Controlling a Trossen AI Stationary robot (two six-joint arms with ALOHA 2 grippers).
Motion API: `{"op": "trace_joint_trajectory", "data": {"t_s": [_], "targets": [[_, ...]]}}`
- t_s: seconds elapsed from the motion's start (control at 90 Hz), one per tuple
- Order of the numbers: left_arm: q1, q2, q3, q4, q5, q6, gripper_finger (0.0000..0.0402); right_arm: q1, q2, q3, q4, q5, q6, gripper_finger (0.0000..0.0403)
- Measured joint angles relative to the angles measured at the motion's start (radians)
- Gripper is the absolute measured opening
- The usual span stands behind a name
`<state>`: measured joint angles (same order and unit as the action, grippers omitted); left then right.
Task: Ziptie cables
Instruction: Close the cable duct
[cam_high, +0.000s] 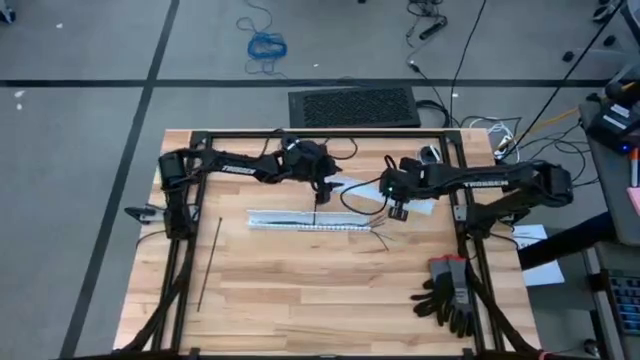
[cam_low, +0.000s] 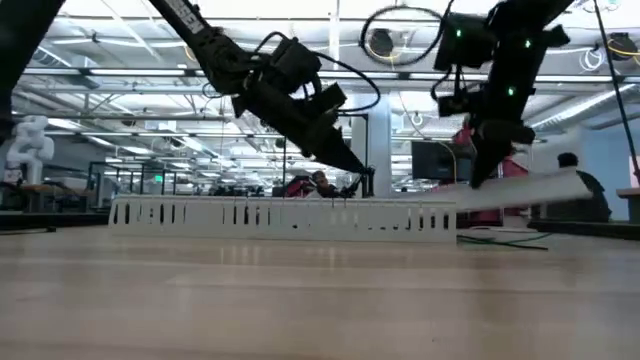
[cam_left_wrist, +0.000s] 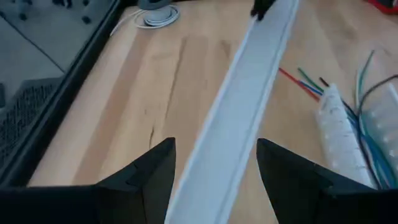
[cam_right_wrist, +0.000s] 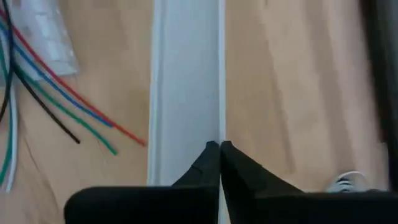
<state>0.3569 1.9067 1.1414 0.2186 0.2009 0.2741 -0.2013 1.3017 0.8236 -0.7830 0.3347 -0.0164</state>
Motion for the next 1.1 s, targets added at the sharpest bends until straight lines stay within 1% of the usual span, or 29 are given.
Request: {"op": "trace_joint_trajectory", "data": {"t_s": [0.122, 0.289, 0.378, 0.478, 0.578, 0.644, 0.7, 0.767, 0.833, 0.922, 0.944, 0.978, 1.033, 1.1], "targets": [[0.009, 0.072, 0.075, -0.004, 0.006, 0.020, 0.0222, 0.025, 0.000, 0.032, -0.013, 0.012, -0.012, 0.0001], [0.009, 0.134, 0.173, -0.076, 0.051, 0.043, 0.0222, 0.059, 0.000, 0.048, -0.021, 0.034, -0.015, 0.0001], [0.009, 0.157, 0.212, -0.128, 0.058, 0.057, 0.0222, 0.070, 0.000, 0.050, -0.018, 0.037, -0.015, 0.0001], [0.009, 0.161, 0.225, -0.184, 0.061, 0.072, 0.0222, 0.080, 0.000, 0.050, -0.018, 0.060, -0.015, 0.0001], [0.009, 0.160, 0.227, -0.210, 0.061, 0.072, 0.0221, 0.083, 0.000, 0.050, -0.016, 0.062, -0.018, 0.0001], [0.008, 0.160, 0.227, -0.221, 0.064, 0.048, 0.0215, 0.084, -0.001, 0.050, -0.014, 0.066, -0.021, 0.0001], [0.008, 0.160, 0.227, -0.224, 0.089, 0.025, 0.0200, 0.084, -0.001, 0.050, -0.012, 0.069, -0.022, 0.0001], [0.007, 0.160, 0.227, -0.222, 0.117, 0.003, 0.0166, 0.084, -0.001, 0.050, -0.012, 0.077, -0.023, 0.0001], [0.001, 0.160, 0.227, -0.227, 0.124, -0.006, 0.0118, 0.084, -0.001, 0.051, -0.012, 0.081, -0.026, 0.0001], [-0.012, 0.157, 0.228, -0.242, 0.133, 0.001, 0.0039, 0.084, -0.004, 0.051, -0.016, 0.085, -0.026, 0.0000], [-0.016, 0.152, 0.228, -0.250, 0.138, 0.004, 0.0027, 0.084, -0.007, 0.051, -0.012, 0.091, -0.026, 0.0000], [-0.023, 0.145, 0.228, -0.264, 0.126, -0.002, 0.0019, 0.084, -0.014, 0.051, 0.000, 0.093, -0.026, 0.0000], [-0.039, 0.138, 0.228, -0.278, 0.114, 0.028, 0.0018, 0.088, -0.031, 0.052, 0.006, 0.112, -0.025, 0.0000], [-0.063, 0.112, 0.227, -0.306, 0.035, 0.083, 0.0018, 0.097, -0.064, 0.052, 0.024, 0.109, -0.033, 0.0000]]}}
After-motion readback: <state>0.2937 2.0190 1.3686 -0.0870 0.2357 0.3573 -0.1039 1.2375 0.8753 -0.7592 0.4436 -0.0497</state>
